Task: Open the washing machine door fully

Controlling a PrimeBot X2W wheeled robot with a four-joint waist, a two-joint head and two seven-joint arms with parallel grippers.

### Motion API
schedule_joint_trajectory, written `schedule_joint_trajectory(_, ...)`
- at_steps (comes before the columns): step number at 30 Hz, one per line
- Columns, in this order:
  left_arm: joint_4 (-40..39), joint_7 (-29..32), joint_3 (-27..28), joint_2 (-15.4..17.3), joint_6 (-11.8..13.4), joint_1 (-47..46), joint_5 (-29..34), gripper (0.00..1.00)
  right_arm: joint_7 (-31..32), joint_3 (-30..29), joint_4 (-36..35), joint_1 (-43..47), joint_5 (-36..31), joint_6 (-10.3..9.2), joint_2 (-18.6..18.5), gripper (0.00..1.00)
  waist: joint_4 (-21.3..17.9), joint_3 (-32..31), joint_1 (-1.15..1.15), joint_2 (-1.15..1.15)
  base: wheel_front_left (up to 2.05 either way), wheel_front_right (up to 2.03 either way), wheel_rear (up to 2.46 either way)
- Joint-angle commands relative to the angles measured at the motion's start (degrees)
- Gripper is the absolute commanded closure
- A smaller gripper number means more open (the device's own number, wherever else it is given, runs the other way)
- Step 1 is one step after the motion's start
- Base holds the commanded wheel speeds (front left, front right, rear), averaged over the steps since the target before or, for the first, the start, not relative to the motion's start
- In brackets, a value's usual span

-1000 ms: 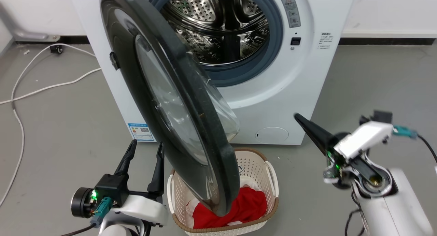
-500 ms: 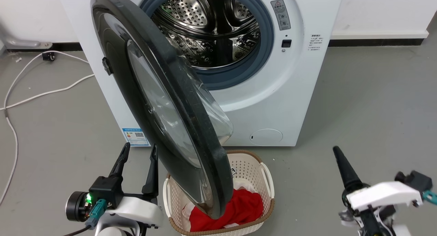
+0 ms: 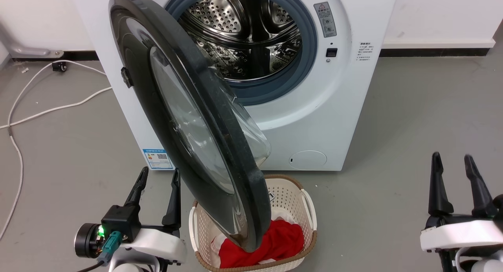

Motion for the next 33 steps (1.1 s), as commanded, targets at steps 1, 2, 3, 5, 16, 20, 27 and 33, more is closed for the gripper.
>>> schedule_joint_trajectory(1,-0.05,-0.15,0.31,0.06,0.17,0.41,0.25,0.00,-0.40,0.09,-2.67,1.02,-3.76,-0.01,0.45,0.00,-0.11,-0.02,0.00,0.00,0.00,0.00,0.00)
schedule_joint_trajectory(2,-0.03,-0.15,0.35,0.06,0.16,0.42,0.30,0.00,-0.50,0.26,-4.21,1.59,-7.63,-0.01,0.47,0.00,-0.17,-0.06,0.00,0.00,0.00,0.00,0.00)
schedule_joint_trajectory(3,-0.01,-0.15,0.34,0.05,0.16,0.41,0.35,0.00,-0.55,0.33,-5.66,1.89,-9.48,-0.01,0.51,0.00,-0.23,-0.09,0.00,0.00,0.00,0.00,0.00)
schedule_joint_trajectory(5,-0.01,-0.15,0.30,0.06,0.15,0.43,0.43,0.00,-0.50,0.61,-8.25,2.52,-14.33,-0.02,0.55,0.00,-0.28,-0.16,0.00,0.00,0.00,0.00,0.00)
schedule_joint_trajectory(16,-0.31,-0.15,0.44,0.06,-0.33,0.17,0.99,0.00,2.50,2.90,-8.13,7.45,-13.20,-0.02,0.59,0.00,-0.57,-0.23,0.00,0.00,0.00,0.00,0.00)
schedule_joint_trajectory(20,-0.26,-0.15,0.41,0.06,-0.35,-0.08,0.99,0.00,1.84,3.04,-5.71,6.72,-12.59,-0.02,0.59,0.00,-0.59,-0.12,0.00,0.00,0.00,0.00,0.00)
schedule_joint_trajectory(27,-0.12,-0.15,0.46,0.06,-0.43,-0.15,1.05,0.00,1.05,3.19,-4.34,5.47,-12.26,-0.02,0.59,0.00,-0.69,-0.04,0.00,0.00,0.00,0.00,0.00)
schedule_joint_trajectory(33,-0.15,-0.14,0.28,0.06,-0.46,-0.29,0.86,0.00,0.64,3.15,-3.88,5.06,-12.18,-0.02,0.59,0.00,-0.63,0.07,0.00,0.00,0.00,0.00,0.00)
